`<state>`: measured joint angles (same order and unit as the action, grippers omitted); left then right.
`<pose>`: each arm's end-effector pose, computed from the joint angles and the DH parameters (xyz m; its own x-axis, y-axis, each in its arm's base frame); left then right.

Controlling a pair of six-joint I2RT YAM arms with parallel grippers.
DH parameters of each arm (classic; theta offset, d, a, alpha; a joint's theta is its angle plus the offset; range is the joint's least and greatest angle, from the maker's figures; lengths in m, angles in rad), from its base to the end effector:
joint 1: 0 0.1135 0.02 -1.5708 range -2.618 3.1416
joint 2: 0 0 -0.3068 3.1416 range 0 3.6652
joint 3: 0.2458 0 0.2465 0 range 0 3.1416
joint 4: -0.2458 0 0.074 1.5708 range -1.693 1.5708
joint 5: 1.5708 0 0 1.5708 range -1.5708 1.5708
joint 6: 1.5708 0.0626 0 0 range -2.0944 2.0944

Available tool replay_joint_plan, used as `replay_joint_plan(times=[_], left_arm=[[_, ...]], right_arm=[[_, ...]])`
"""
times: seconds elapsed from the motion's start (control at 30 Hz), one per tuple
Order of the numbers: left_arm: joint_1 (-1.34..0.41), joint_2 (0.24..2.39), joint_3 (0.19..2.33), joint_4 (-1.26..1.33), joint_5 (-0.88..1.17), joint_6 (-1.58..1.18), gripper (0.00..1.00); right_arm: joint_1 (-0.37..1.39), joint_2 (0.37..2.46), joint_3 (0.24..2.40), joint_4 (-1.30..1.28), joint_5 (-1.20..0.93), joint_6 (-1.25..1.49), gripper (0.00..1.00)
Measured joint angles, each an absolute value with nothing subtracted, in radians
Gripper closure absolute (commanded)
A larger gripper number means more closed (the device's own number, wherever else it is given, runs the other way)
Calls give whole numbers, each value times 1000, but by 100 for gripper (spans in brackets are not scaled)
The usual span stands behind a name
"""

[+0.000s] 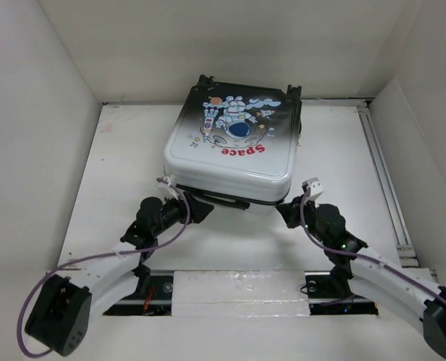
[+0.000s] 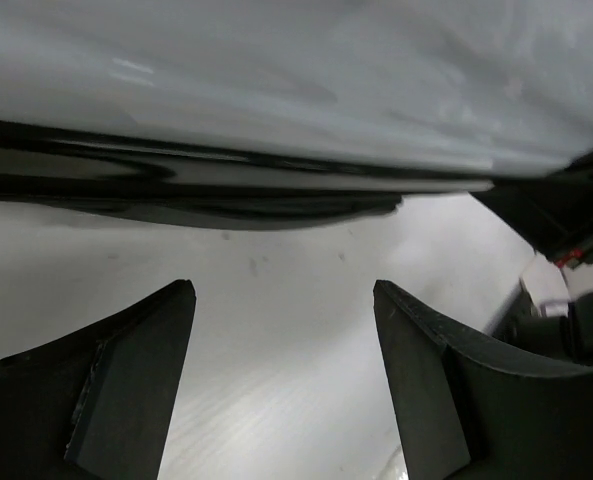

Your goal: Pack the luggage

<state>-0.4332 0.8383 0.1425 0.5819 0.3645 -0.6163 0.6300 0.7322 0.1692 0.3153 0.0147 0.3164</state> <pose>0.1435 -0.0910 0.2193 -0.4967 -0.3653 -0.7873 0.5227 0.5982 -0.6073 0.1286 0.0926 0.2082 -0.3680 0.1167 -0.9225 -0.4872 0.8208 0.2982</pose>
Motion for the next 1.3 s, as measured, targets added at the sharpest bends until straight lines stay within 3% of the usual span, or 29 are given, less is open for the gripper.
replay_joint_plan(times=[0.2, 0.43, 0.7, 0.97, 1.0, 1.1, 1.13, 1.23, 1.3], left_arm=[[-747, 1061, 294, 625, 168, -602, 30], [-765, 1250, 415, 711, 38, -628, 30], [-775, 1332, 453, 771, 25, -640, 30], [-779, 1340, 454, 787, 18, -655, 30], [-780, 1340, 454, 787, 18, -656, 30], [-780, 1338, 453, 788, 18, -660, 30], [-780, 1336, 453, 786, 18, -662, 30], [-780, 1324, 452, 777, 18, -672, 30], [-780, 1316, 450, 772, 19, -675, 30]], right_arm=[[709, 585, 151, 176, 124, 389, 100], [791, 610, 223, 65, 181, 424, 100], [969, 664, 280, 41, 257, 453, 100], [986, 829, 331, 80, 252, 460, 100], [992, 849, 357, 58, 279, 460, 92], [1002, 828, 416, 8, 384, 458, 80], [1001, 799, 422, -1, 419, 453, 71], [936, 687, 419, -30, 446, 430, 62], [855, 637, 406, -30, 443, 409, 62]])
